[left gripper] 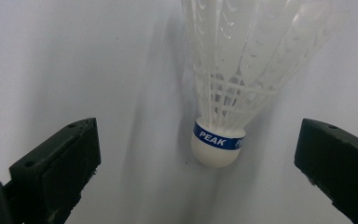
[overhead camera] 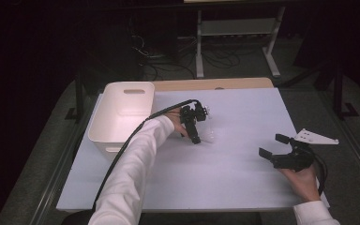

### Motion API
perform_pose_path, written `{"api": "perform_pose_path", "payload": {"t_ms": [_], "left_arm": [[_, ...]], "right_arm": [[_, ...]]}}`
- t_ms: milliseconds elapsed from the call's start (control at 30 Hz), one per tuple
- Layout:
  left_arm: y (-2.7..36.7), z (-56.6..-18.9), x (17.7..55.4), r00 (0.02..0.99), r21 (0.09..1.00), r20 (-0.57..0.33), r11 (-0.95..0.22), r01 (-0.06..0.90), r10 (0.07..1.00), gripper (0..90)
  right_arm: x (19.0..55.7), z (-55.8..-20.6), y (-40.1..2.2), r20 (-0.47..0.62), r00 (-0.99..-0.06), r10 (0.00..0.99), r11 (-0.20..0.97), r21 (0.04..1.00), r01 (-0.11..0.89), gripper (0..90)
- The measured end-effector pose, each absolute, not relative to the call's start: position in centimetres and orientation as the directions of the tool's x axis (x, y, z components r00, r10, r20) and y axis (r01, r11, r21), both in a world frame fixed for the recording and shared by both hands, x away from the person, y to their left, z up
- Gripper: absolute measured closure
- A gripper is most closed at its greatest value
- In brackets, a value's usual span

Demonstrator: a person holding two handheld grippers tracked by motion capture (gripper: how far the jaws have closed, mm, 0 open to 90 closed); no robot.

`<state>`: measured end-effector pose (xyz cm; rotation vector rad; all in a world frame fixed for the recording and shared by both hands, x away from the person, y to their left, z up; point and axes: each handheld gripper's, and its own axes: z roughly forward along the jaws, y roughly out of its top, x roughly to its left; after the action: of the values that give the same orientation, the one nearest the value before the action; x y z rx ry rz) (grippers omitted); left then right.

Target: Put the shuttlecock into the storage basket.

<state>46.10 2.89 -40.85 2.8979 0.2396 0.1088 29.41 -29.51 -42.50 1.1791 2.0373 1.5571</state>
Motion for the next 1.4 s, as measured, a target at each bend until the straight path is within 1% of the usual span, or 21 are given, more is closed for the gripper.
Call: {"api": "perform_pose_path", "payload": {"t_ms": [33, 167, 333, 400, 533, 633, 800, 933, 1000, 1067, 1133, 1400], "left_arm": [[2.8, -40.9, 46.0, 0.984, 0.234, 0.056, -0.961, 0.15, 0.167, 4.5], [2.5, -41.0, 45.7, 0.986, 0.231, 0.054, -0.963, 0.139, 0.155, 6.4], [2.5, -41.2, 45.6, 0.988, 0.216, 0.049, -0.967, 0.136, 0.149, 14.1], [2.5, -41.1, 45.6, 0.988, 0.215, 0.046, -0.968, 0.132, 0.145, 19.2], [2.5, -41.2, 45.5, 0.989, 0.213, 0.057, -0.969, 0.123, 0.138, 26.5], [2.4, -41.4, 45.4, 0.99, 0.187, 0.08, -0.977, 0.103, 0.12, 33.8], [2.4, -41.6, 45.2, 0.991, 0.179, 0.071, -0.979, 0.101, 0.115, 41.7], [2.4, -41.5, 45.2, 0.991, 0.18, 0.071, -0.979, 0.098, 0.112, 50.0], [2.4, -41.5, 45.1, 0.992, 0.184, 0.075, -0.979, 0.09, 0.105, 54.6], [2.3, -41.4, 45.2, 0.993, 0.182, 0.086, -0.982, 0.059, 0.075, 63.8], [2.2, -41.3, 45.0, 0.994, 0.193, 0.073, -0.979, 0.065, 0.08, 64.2], [2.1, -41.3, 44.8, 0.994, 0.192, 0.081, -0.98, 0.054, 0.071, 64.3]], "right_arm": [[29.4, -42.5, -29.5, 0.222, -0.611, 0.76, 0.067, 0.908, 0.414, 0.0], [29.4, -42.5, -29.5, 0.224, -0.61, 0.76, 0.065, 0.908, 0.414, 0.0], [29.4, -42.5, -29.5, 0.225, -0.615, 0.756, 0.067, 0.908, 0.414, 0.0], [29.3, -42.5, -29.3, 0.224, -0.62, 0.752, 0.072, 0.907, 0.415, 0.0], [29.3, -42.5, -29.3, 0.222, -0.62, 0.752, 0.074, 0.907, 0.415, 0.0], [29.3, -42.4, -29.4, 0.225, -0.617, 0.754, 0.069, 0.907, 0.416, 0.0], [29.5, -42.6, -29.3, 0.225, -0.618, 0.753, 0.079, 0.902, 0.425, 0.0], [29.5, -42.5, -29.4, 0.227, -0.616, 0.754, 0.076, 0.902, 0.425, 0.0], [29.4, -42.5, -29.4, 0.225, -0.616, 0.755, 0.077, 0.903, 0.423, 0.0], [29.4, -42.5, -29.4, 0.228, -0.616, 0.754, 0.074, 0.902, 0.425, 0.0], [29.4, -42.5, -29.4, 0.225, -0.617, 0.754, 0.076, 0.903, 0.422, 0.0], [29.4, -42.5, -29.4, 0.223, -0.616, 0.756, 0.077, 0.903, 0.422, 0.0]]}}
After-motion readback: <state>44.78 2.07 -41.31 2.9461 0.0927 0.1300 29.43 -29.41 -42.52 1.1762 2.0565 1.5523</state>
